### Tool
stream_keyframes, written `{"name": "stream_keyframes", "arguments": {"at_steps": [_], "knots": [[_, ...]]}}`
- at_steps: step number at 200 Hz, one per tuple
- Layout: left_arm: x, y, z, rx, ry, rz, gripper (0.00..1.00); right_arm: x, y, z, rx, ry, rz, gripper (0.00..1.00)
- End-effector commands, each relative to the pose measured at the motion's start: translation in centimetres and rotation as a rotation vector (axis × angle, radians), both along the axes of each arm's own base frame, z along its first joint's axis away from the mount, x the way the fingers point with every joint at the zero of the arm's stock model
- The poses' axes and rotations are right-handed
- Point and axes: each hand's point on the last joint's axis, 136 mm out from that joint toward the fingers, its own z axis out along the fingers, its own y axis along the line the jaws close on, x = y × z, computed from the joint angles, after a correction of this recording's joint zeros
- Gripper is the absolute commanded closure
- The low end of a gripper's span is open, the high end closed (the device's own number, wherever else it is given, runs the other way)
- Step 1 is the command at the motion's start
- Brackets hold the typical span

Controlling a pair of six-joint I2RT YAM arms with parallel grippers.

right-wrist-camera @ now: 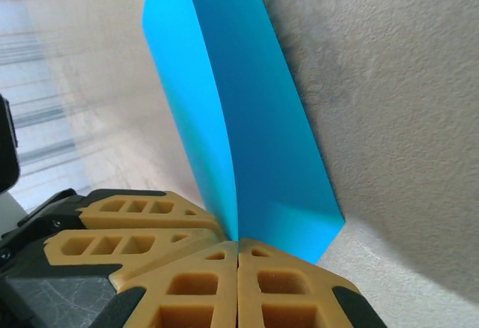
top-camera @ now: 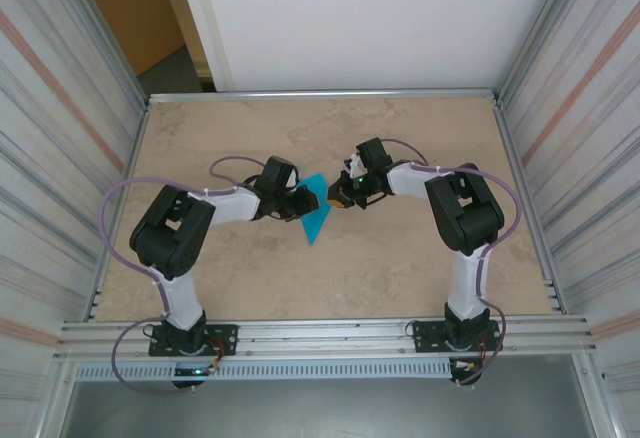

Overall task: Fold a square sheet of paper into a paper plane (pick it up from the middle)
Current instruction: Turn over the paper at the center of the table.

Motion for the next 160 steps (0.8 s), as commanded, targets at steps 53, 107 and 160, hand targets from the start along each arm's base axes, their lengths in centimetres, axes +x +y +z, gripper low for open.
{"name": "stream_keyframes", "arguments": {"at_steps": [53, 107, 160], "knots": [[-0.7, 3.2, 3.5, 0.026, -0.105, 0.063, 0.7, 0.3, 1.7, 3.7, 0.121, -0.096, 0.045, 0.96], [-1.2, 5.4, 4.0, -0.04, -0.104, 0.162, 0.54, 0.0, 2.6, 6.0, 0.262, -0.138, 0.066, 0.95], [-1.9, 5.4, 3.7, -0.089, -0.062, 0.191, 0.35, 0.1, 1.9, 6.1, 0.283, -0.143, 0.042, 0.95]]}}
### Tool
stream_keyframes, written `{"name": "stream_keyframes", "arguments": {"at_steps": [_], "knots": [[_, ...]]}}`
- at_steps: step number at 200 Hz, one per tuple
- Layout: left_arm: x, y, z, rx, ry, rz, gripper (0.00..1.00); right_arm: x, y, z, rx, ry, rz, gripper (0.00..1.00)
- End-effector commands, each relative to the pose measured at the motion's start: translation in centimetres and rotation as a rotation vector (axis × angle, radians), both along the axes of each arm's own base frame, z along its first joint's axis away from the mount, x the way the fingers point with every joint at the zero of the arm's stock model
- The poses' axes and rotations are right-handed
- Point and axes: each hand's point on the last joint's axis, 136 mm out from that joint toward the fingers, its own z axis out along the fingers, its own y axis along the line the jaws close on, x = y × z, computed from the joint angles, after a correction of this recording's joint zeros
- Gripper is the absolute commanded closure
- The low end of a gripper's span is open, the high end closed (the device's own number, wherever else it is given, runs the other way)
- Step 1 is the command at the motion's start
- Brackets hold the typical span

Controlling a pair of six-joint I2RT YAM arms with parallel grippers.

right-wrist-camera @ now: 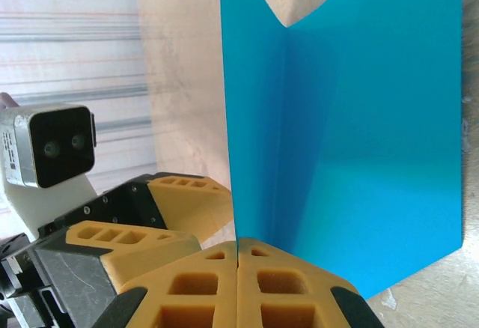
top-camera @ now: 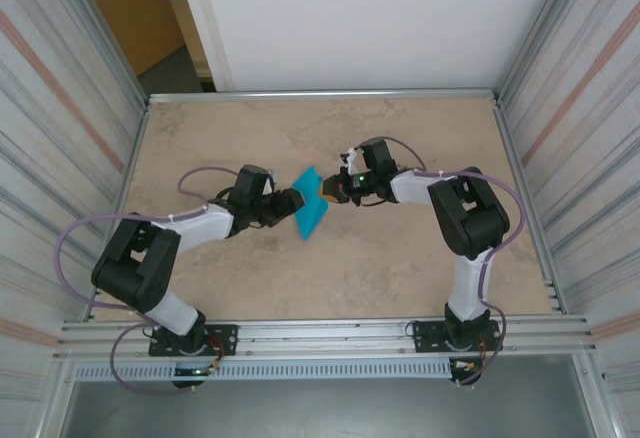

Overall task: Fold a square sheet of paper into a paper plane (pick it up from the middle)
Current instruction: Turn over the paper at the center of the table.

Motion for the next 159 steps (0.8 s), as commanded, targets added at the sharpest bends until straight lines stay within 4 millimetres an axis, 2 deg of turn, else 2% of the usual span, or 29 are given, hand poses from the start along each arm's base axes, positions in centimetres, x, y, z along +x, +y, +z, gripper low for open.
{"name": "stream_keyframes", "arguments": {"at_steps": [1, 17, 48, 94, 159], "knots": [[-0.3, -0.1, 0.7, -0.062, -0.002, 0.029, 0.35, 0.1, -0.1, 2.3, 0.056, -0.033, -0.002, 0.95], [-0.4, -0.3, 1.0, -0.099, 0.006, 0.036, 0.31, 0.2, -0.4, 2.3, 0.049, -0.027, -0.01, 0.94], [-0.5, 0.0, 0.6, -0.073, 0.025, 0.046, 0.33, -0.6, -0.7, 0.8, -0.029, -0.01, 0.006, 0.79], [-1.3, 0.3, -2.1, -0.054, 0.072, 0.051, 0.5, -2.3, 0.3, -1.1, -0.103, 0.0, 0.055, 0.71], [-1.6, -0.2, -3.5, -0.03, 0.087, 0.021, 0.67, -3.5, 1.5, -2.6, -0.15, 0.005, 0.1, 0.69]]}}
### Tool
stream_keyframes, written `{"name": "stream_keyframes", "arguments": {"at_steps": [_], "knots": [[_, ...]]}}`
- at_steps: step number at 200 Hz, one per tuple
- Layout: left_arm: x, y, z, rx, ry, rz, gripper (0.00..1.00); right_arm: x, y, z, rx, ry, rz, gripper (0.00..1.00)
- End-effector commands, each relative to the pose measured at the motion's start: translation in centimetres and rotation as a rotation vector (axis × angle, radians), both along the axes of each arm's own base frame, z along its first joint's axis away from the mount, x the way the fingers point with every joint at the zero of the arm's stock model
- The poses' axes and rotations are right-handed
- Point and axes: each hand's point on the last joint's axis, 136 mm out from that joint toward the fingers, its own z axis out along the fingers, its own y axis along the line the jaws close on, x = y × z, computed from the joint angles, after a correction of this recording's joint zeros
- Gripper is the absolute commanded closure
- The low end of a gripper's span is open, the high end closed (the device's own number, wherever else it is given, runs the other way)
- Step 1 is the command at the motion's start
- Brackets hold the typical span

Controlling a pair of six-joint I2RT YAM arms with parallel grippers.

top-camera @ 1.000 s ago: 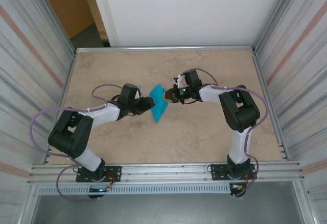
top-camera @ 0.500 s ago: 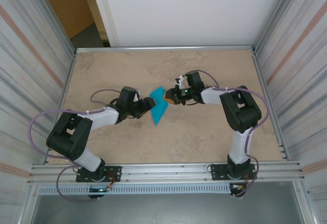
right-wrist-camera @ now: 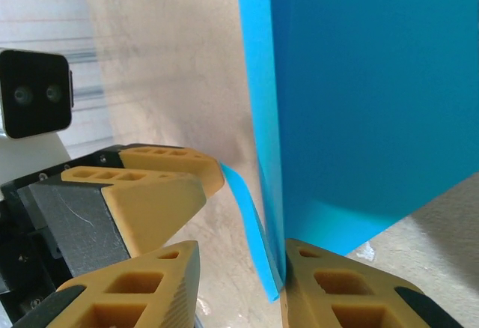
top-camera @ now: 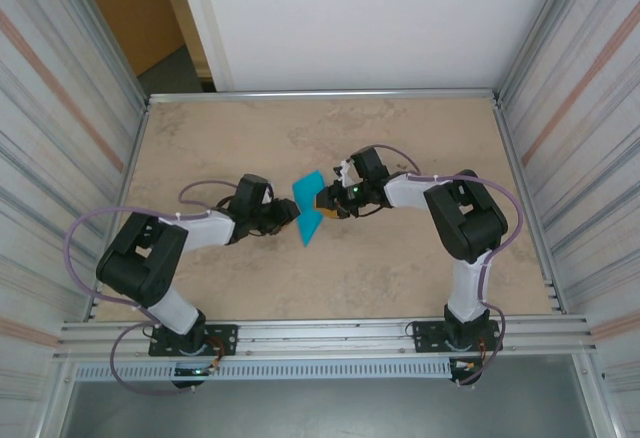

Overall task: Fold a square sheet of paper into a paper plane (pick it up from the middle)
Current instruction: Turn over the paper at the center of the table.

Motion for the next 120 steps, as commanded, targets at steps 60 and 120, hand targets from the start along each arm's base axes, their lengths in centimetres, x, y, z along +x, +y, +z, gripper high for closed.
{"name": "stream_keyframes", "arguments": {"at_steps": [60, 120], "knots": [[-0.1, -0.7, -0.5, -0.001, -0.008, -0.034, 0.71, -0.5, 2.6, -1.9, -0.092, -0.057, 0.058, 0.74], [0.7, 2.1, 2.2, -0.013, -0.059, 0.043, 0.64, 1.0, 3.1, 1.6, -0.041, -0.142, 0.042, 0.96]]}}
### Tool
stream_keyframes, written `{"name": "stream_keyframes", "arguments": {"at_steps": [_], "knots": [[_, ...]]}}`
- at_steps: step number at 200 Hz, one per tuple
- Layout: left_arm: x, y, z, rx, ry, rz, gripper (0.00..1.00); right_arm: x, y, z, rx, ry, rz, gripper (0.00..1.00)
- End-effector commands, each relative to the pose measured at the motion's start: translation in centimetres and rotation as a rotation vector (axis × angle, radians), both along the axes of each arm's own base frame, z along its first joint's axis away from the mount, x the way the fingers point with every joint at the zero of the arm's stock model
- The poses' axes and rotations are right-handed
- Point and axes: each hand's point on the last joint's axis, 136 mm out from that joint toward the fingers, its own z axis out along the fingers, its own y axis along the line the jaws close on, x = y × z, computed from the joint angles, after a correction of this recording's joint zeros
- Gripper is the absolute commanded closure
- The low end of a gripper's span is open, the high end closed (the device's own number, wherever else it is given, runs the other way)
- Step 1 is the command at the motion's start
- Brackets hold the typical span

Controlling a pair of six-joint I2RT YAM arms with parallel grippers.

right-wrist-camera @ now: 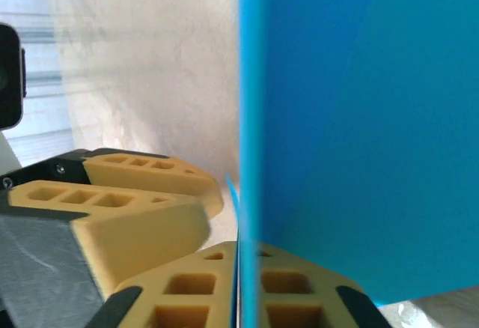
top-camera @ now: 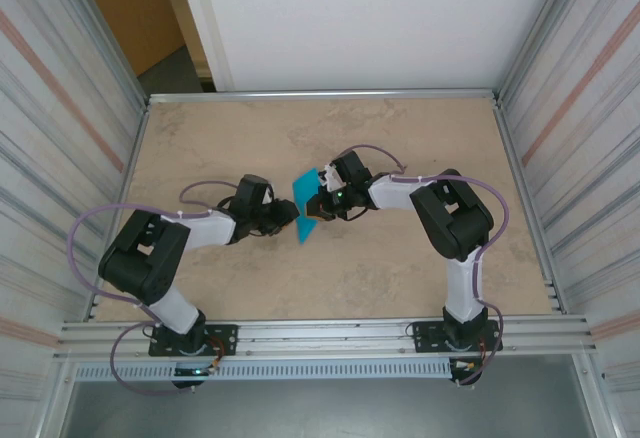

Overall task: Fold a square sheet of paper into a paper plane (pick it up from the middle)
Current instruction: Turn over the paper at the center of the table.

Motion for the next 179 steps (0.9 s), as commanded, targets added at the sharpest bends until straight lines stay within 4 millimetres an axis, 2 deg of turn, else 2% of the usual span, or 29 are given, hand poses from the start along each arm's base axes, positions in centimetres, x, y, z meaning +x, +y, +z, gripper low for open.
{"name": "stream_keyframes", "arguments": {"at_steps": [1, 24, 37, 54, 87, 98, 135, 179], "knots": [[0.3, 1.8, 2.2, -0.01, -0.049, 0.035, 0.64, 1.6, 0.3, 3.2, 0.047, -0.078, -0.007, 0.96], [0.4, 3.8, 4.4, -0.017, -0.088, 0.083, 0.56, 2.8, 0.4, 7.3, 0.185, -0.114, -0.023, 0.97], [0.4, 4.5, 5.3, -0.02, -0.103, 0.097, 0.54, 3.2, 0.5, 8.9, 0.261, -0.112, -0.015, 0.97], [0.2, 4.8, 6.1, -0.021, -0.113, 0.098, 0.53, 3.5, 0.6, 9.7, 0.315, -0.095, -0.005, 0.97], [-0.3, 4.4, 5.1, -0.036, -0.055, 0.086, 0.57, 3.7, 0.4, 11.3, 0.413, -0.084, 0.0, 0.97], [-0.4, 4.2, 4.8, -0.044, -0.038, 0.082, 0.59, 3.6, 0.2, 11.5, 0.428, -0.089, 0.004, 0.96], [-0.5, 4.0, 3.2, -0.022, 0.025, 0.076, 0.65, 3.4, -0.4, 9.7, 0.457, -0.049, 0.007, 0.95], [-0.4, 1.5, 1.4, 0.017, 0.055, -0.017, 0.67, 3.2, -1.1, 7.2, 0.472, -0.031, 0.006, 0.95]]}}
